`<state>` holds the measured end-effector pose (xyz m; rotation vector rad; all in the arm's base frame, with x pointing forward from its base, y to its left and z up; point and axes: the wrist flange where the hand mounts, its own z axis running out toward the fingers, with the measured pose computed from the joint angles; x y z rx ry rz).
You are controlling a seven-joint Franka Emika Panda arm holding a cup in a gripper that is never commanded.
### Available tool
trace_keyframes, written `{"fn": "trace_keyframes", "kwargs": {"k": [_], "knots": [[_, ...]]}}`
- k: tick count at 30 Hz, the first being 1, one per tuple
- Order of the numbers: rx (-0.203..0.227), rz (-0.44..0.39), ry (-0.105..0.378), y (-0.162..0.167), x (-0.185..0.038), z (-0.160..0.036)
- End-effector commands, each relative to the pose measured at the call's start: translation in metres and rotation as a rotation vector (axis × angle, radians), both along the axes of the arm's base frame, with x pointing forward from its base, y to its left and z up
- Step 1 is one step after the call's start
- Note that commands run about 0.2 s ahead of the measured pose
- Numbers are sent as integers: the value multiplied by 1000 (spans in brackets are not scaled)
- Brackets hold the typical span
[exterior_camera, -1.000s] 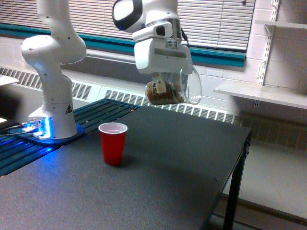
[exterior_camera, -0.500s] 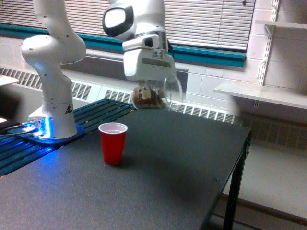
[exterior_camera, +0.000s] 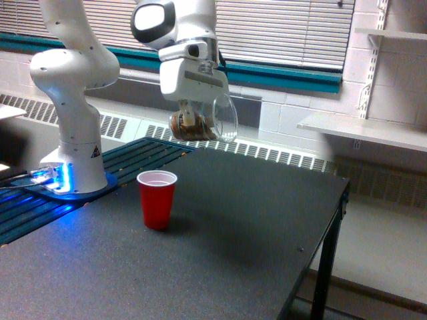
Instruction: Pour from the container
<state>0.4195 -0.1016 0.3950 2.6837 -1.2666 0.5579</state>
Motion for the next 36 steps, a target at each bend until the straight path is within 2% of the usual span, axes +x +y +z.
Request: {"fn": "trace_keyframes", "kwargs": {"k": [1,11,17,36], "knots": [[-3,-2,9,24,-16,-5],[9,0,31,45,-42,-18],[11,9,77,52,-62,-34],[-10,29,166,54,-95,-38]]}}
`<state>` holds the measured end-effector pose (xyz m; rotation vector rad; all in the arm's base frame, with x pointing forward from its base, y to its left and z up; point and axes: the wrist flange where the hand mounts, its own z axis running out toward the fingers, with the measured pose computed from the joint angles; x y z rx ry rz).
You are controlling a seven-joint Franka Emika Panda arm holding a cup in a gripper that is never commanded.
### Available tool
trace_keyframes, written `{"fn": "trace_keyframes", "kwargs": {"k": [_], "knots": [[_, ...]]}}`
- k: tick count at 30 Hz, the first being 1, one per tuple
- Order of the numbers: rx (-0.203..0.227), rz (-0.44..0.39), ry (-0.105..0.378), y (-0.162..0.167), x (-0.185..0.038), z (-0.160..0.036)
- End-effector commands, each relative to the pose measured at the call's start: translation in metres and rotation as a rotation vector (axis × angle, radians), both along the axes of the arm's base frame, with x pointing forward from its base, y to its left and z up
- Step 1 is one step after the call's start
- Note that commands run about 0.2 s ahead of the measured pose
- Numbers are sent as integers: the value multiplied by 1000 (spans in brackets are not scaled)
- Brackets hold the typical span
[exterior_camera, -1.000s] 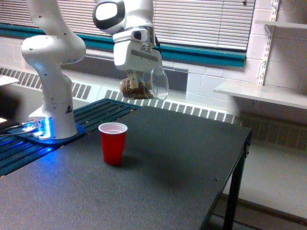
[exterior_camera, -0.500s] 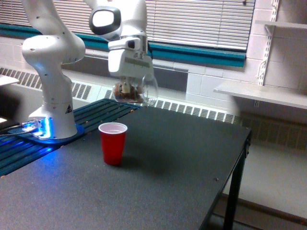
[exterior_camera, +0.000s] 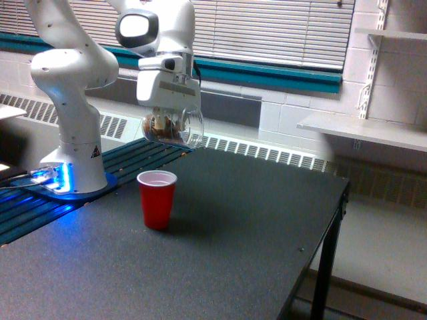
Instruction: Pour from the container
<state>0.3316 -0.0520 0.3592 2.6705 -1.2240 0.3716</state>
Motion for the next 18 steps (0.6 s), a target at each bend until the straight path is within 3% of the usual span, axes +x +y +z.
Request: {"fn": "trace_keyframes", "kwargs": {"k": [1,9,18], "knots": [[-6,28,38,5,-9,-4],[-4,54,97,11,-19,-17],[-10,59,123,8,-21,-21]]}}
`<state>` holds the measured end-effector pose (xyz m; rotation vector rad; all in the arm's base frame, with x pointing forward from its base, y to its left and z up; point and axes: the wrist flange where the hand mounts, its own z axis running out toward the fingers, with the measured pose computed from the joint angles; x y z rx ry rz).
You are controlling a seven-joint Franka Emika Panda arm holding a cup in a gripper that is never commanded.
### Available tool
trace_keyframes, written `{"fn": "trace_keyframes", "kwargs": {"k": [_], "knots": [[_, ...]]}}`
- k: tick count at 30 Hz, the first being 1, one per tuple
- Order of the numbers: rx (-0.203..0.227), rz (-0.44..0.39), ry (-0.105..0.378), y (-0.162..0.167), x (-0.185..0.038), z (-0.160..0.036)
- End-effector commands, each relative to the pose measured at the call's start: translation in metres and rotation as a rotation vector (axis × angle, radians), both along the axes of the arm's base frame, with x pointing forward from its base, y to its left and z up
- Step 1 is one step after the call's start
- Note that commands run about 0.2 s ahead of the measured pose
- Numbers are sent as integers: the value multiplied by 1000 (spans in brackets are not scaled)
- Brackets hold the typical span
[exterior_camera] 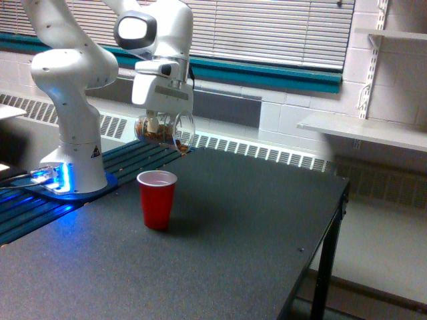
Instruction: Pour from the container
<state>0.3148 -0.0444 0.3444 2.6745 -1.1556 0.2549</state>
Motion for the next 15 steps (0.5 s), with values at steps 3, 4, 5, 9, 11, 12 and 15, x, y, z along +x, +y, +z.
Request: {"fn": "trace_keyframes", "kwargs": {"k": [3,4,5,9,11,12,15], "knots": [[-11,29,39,-2,-4,-6],[-14,29,41,-3,-4,-6],[-16,29,42,-3,-4,-6],[-33,21,35,-9,-3,-2],[-44,18,28,-12,-2,2],[-47,18,26,-12,-2,3],[-49,16,19,-11,-1,8]]}}
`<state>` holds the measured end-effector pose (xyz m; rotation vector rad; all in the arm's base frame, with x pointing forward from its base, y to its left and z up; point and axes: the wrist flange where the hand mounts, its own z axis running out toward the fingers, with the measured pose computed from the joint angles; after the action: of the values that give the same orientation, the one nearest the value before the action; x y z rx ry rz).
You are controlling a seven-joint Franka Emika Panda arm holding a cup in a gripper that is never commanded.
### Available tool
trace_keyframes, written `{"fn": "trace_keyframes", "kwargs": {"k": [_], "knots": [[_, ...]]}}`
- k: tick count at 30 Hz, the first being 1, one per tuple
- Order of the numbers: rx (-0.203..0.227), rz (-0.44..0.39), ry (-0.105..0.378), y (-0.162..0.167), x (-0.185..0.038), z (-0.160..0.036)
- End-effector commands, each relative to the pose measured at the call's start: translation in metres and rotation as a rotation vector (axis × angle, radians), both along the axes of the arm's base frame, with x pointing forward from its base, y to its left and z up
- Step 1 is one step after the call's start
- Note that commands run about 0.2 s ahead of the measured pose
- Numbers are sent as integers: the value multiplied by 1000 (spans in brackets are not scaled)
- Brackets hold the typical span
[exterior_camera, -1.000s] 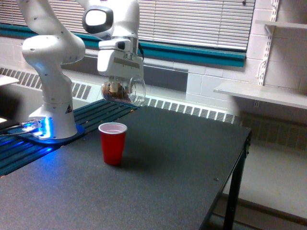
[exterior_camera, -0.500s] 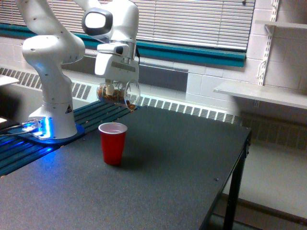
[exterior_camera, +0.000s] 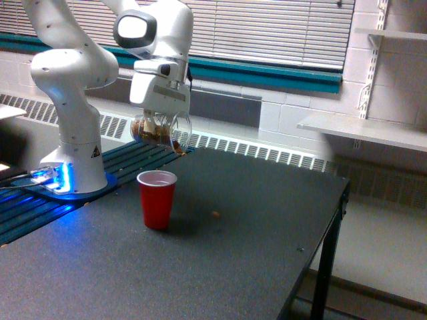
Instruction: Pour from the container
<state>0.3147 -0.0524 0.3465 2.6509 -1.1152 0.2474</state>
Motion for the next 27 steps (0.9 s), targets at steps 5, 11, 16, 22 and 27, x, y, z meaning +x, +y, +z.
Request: {"fn": "trace_keyframes", "kwargs": {"k": [5,11,16,22,27], "knots": [[-22,-5,-7,-2,-4,11],[-27,-14,-15,2,-10,16],[-27,-23,-17,6,-18,17],[-16,-36,-4,10,-32,7],[-6,-53,-6,9,-38,9]]}}
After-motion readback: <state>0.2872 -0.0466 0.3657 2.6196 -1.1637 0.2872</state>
